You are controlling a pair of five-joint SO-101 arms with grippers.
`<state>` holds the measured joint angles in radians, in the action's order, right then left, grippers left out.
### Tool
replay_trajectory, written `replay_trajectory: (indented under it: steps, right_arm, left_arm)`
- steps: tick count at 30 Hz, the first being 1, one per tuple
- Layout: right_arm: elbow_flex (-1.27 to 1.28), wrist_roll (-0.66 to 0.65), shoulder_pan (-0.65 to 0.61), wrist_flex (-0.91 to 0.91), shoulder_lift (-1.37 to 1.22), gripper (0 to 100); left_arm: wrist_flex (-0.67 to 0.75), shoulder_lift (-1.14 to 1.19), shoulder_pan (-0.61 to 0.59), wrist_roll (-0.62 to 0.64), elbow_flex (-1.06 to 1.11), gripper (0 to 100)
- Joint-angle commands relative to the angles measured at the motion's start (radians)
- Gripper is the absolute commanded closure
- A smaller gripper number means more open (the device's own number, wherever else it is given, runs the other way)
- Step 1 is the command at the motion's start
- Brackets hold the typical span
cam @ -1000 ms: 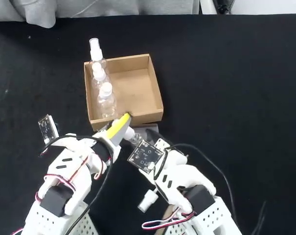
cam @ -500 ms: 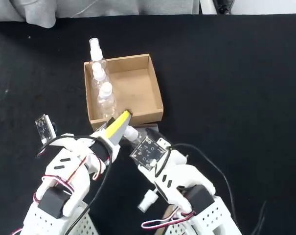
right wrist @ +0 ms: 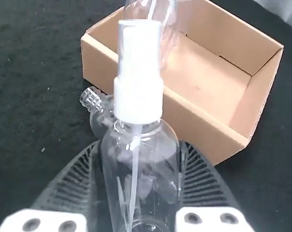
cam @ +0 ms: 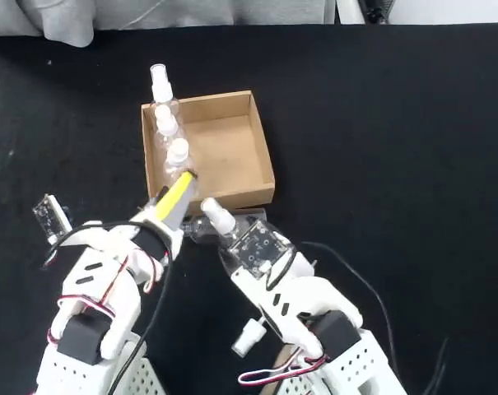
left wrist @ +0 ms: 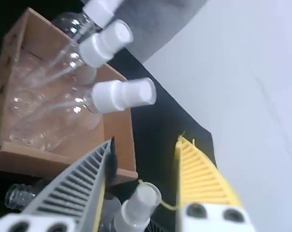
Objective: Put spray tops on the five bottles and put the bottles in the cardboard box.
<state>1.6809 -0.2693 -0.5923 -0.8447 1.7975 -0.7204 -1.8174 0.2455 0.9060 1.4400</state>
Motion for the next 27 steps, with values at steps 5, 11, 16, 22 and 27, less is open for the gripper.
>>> replay_trajectory:
  steps: [5,11,16,22,27]
  right_arm:
    - [-0.051,0.025,-0.011,0.035,0.127,91.0]
    - [-0.09,0.025,-0.017,0.037,0.128,91.0]
    - [-0.125,0.026,-0.017,0.032,0.128,91.0]
    - [-0.145,0.026,-0.017,0.031,0.128,91.0]
    - [-0.151,0.026,-0.018,0.038,0.128,91.0]
  left_arm:
    - [-0.002,-0.008,-0.12,0.011,-0.058,81]
    - [0.002,-0.008,-0.133,0.005,-0.03,81]
    - [0.002,-0.008,-0.125,0.005,-0.001,81]
    - [-0.002,-0.008,-0.124,0.005,0.001,81]
    - [-0.002,-0.008,-0.124,0.005,0.002,81]
